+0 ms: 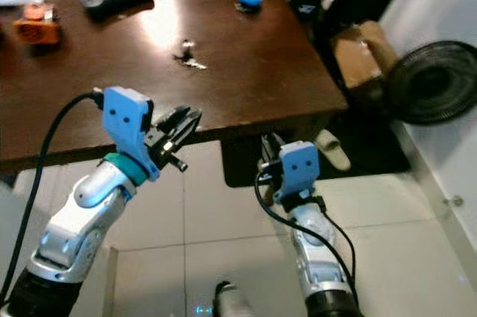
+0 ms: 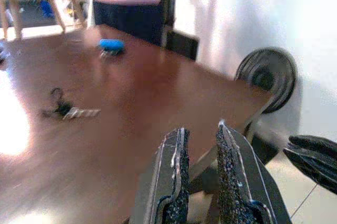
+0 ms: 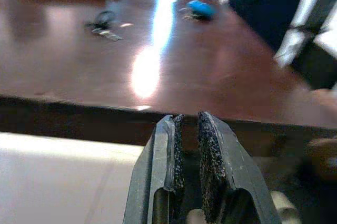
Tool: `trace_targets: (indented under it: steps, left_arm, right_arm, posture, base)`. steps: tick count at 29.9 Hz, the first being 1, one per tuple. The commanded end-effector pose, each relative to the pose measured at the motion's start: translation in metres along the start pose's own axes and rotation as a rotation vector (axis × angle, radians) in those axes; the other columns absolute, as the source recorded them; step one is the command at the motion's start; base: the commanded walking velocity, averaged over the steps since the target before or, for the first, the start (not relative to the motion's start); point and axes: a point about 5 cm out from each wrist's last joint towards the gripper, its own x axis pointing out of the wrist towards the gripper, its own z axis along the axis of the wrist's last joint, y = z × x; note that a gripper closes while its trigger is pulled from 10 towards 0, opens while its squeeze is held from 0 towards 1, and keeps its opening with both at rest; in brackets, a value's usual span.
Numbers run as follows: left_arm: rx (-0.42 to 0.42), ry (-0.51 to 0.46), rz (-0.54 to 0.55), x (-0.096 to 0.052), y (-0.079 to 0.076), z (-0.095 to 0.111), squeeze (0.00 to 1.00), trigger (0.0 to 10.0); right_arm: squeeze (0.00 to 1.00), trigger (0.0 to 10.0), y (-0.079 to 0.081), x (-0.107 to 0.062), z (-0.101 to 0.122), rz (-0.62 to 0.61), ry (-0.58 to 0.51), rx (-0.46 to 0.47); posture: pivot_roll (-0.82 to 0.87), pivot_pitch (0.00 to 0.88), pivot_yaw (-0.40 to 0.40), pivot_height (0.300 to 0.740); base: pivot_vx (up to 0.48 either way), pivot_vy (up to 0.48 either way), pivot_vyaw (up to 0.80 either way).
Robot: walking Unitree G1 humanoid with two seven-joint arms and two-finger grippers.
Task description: Hang keys on a hook
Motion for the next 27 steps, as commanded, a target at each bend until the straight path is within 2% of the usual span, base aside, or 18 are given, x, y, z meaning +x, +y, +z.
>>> trace_targets:
  steps: [1, 2, 5, 27]
  left_arm:
    - [0.028, 0.042, 0.091, -0.0018, 0.0117, -0.0099, 0.00, 10.0]
    - [0.032, 0.058, 0.136, -0.0003, 0.0181, -0.0119, 0.00, 10.0]
    - [0.034, 0.058, 0.136, 0.0000, 0.0186, -0.0116, 0.00, 10.0]
    - [0.055, 0.062, 0.118, 0.0031, 0.0116, -0.0166, 0.00, 10.0]
  right_arm:
    - [0.00, 10.0, 0.0071, -0.0003, 0.0005, 0.018, -0.002, 0.008]
    - [0.00, 10.0, 0.0100, 0.0016, 0.0033, 0.031, -0.011, 0.005]
    - [0.00, 10.0, 0.0103, 0.0020, 0.0038, 0.034, -0.013, 0.007]
    - [0.00, 10.0, 0.0041, 0.0007, 0.0017, 0.022, 0.013, 0.003]
  posture:
    - [-0.11, 0.139, 0.042, 0.740]
    - [-0.11, 0.136, 0.041, 0.740]
    - [-0.11, 0.136, 0.041, 0.740]
    - [-0.11, 0.121, 0.041, 0.740]
  base:
    - [0.472, 0.000, 0.00]
    - [0.472, 0.000, 0.00]
    - [0.472, 0.000, 0.00]
    - [0.471, 0.000, 0.00]
